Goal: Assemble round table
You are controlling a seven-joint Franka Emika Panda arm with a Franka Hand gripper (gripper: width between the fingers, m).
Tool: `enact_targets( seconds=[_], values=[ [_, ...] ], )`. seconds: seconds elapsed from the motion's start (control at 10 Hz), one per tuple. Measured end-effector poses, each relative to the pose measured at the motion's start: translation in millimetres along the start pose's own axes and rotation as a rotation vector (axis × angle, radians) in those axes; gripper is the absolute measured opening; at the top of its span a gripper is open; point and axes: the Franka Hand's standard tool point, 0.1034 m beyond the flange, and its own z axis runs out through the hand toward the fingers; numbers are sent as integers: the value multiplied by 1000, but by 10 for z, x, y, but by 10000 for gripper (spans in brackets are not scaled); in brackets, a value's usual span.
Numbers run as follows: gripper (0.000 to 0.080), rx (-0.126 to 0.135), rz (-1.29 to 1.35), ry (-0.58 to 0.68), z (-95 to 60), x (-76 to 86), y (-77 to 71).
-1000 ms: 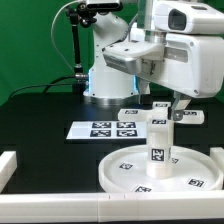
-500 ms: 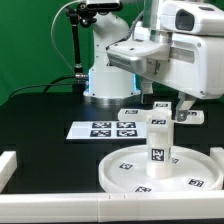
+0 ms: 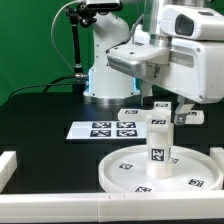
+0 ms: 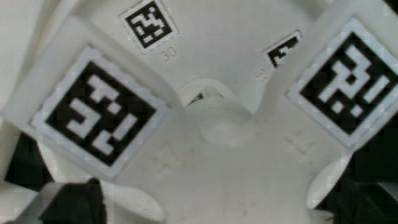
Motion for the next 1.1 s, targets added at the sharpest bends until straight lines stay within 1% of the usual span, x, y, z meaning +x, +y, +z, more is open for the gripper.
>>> enact_targets(
  seconds=[0.3,0.4,0.5,0.6,0.8,0.9,1.0,1.1],
  values=[
    [648,1,4,0,5,-20,-9],
    [537,2,7,0,9,-34,-16],
    [411,12,7,2,-5,-26,-37],
    [411,7,7,1,-15,-34,-24],
    [83,2,27,-1,-30,-45,-7],
    [83,2,50,-1,-30,-48,-7],
    [19,2,50,-1,-30,-51,-8],
    [4,2,51,-1,-30,-54,-9]
  ],
)
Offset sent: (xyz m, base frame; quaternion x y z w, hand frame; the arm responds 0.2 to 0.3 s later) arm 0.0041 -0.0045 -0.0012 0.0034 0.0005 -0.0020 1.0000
